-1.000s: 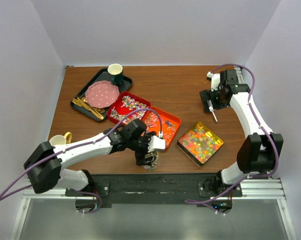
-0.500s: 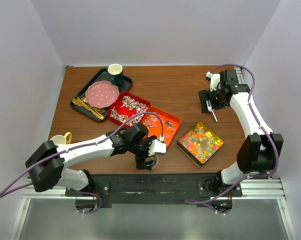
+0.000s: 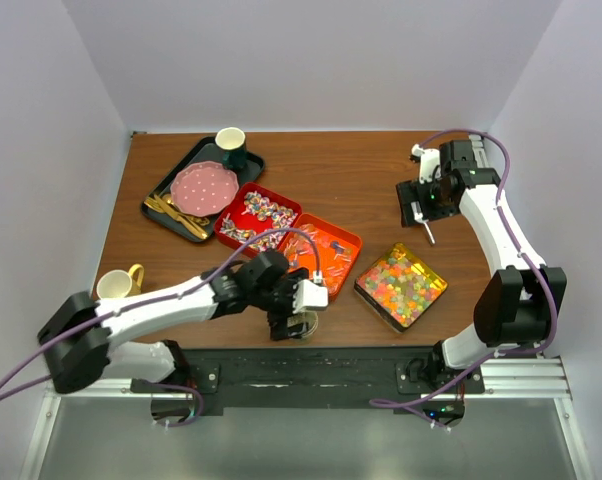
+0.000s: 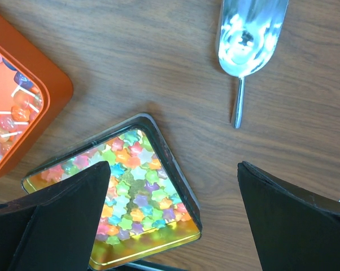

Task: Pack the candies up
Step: Close the box lid on the packing bottle, then move the packing bottle to the center of the board.

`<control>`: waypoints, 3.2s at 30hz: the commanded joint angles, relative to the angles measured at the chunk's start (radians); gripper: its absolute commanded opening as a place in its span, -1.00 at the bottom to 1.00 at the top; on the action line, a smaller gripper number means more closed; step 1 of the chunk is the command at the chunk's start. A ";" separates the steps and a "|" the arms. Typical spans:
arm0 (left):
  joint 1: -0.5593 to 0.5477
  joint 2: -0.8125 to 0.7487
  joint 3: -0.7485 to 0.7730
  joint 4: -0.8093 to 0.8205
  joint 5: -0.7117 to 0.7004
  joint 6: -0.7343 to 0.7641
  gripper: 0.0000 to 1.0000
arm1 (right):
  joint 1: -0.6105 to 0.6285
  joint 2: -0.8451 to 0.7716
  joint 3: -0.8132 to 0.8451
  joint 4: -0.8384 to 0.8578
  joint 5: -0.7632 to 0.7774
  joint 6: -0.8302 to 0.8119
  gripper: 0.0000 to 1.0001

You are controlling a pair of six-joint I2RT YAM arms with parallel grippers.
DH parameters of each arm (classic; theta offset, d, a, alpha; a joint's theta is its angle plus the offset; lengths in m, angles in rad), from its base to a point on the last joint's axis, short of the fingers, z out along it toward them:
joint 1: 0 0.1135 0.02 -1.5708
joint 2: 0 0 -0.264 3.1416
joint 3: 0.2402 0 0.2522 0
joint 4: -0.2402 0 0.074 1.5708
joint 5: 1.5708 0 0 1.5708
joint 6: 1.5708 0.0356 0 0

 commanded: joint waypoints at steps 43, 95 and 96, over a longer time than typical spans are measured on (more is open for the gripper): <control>0.018 -0.239 -0.560 0.886 -0.172 -1.004 -0.56 | 0.236 -0.006 0.073 -0.300 -0.367 -0.494 0.93; -0.204 0.074 -0.556 1.276 -0.330 -0.631 0.64 | 0.801 -0.079 -0.383 0.085 -0.424 -0.440 -0.87; -0.217 0.082 -0.559 1.285 -0.335 -0.633 0.64 | 0.801 -0.073 -0.388 0.088 -0.416 -0.437 -0.88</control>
